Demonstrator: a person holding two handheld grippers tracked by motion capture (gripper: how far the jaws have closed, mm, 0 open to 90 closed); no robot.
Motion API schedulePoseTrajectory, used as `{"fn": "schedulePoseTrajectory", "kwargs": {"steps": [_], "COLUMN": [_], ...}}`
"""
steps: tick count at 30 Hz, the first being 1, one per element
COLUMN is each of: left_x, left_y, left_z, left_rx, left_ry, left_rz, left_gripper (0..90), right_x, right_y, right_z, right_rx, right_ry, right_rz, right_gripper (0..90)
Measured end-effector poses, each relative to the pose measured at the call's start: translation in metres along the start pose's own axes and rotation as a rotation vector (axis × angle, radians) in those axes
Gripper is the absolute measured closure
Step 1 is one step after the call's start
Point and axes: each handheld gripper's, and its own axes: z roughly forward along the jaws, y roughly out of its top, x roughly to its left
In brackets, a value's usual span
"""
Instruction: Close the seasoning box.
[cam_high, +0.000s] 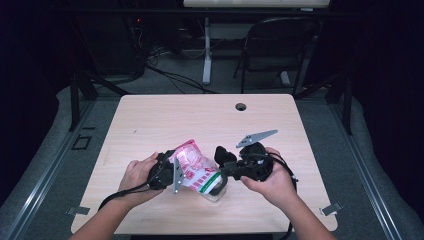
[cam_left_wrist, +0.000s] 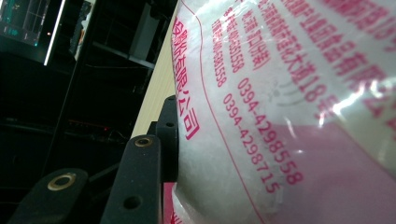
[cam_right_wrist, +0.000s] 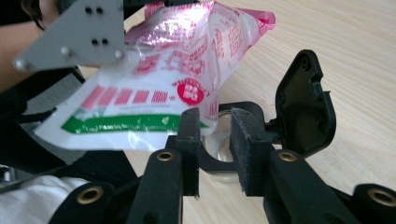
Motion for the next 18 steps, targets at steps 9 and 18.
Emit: {"fn": "schedulePoseTrajectory", "kwargs": {"steps": [9, 18], "left_x": [0.002, 0.002], "left_y": [-0.001, 0.002], "left_z": [0.002, 0.002], "left_rx": [0.017, 0.023], "left_ry": [-0.016, -0.014], "left_rz": [0.006, 0.021], "left_gripper": [63.9, 64.0], "right_x": [0.017, 0.032], "right_y": [-0.021, -0.028], "right_z": [0.007, 0.011], "right_rx": [-0.002, -0.02], "right_ry": [-0.151, -0.206], "right_rz": [-0.242, -0.38], "right_gripper": [67.1, 59.6]}}
